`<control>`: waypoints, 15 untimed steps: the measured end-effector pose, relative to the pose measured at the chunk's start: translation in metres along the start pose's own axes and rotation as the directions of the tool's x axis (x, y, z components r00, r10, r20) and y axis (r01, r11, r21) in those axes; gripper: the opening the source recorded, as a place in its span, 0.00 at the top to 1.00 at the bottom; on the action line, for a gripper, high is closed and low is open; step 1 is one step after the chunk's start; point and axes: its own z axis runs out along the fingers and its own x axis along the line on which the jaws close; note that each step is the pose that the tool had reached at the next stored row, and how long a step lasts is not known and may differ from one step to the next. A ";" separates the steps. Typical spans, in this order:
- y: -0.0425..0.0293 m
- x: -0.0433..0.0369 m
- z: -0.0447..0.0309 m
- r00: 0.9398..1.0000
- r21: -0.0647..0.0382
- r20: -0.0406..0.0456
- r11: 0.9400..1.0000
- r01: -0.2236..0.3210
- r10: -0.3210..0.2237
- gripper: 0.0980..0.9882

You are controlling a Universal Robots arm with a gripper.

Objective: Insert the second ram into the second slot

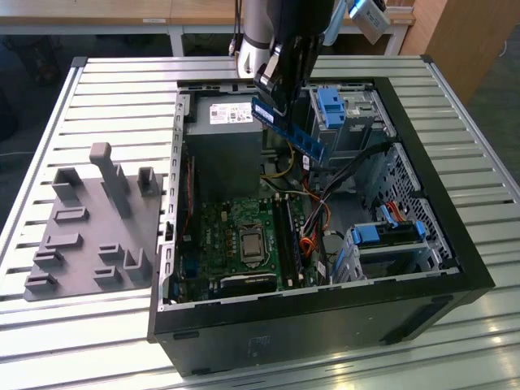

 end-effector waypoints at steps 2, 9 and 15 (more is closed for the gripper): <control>-0.0003 0.0003 0.0001 1.000 0.000 0.000 1.000 -0.005 0.005 0.96; -0.0018 0.0017 0.0004 1.000 0.000 0.001 1.000 -0.025 0.025 0.96; -0.0020 0.0019 0.0005 0.999 0.001 0.001 0.999 -0.041 0.041 0.96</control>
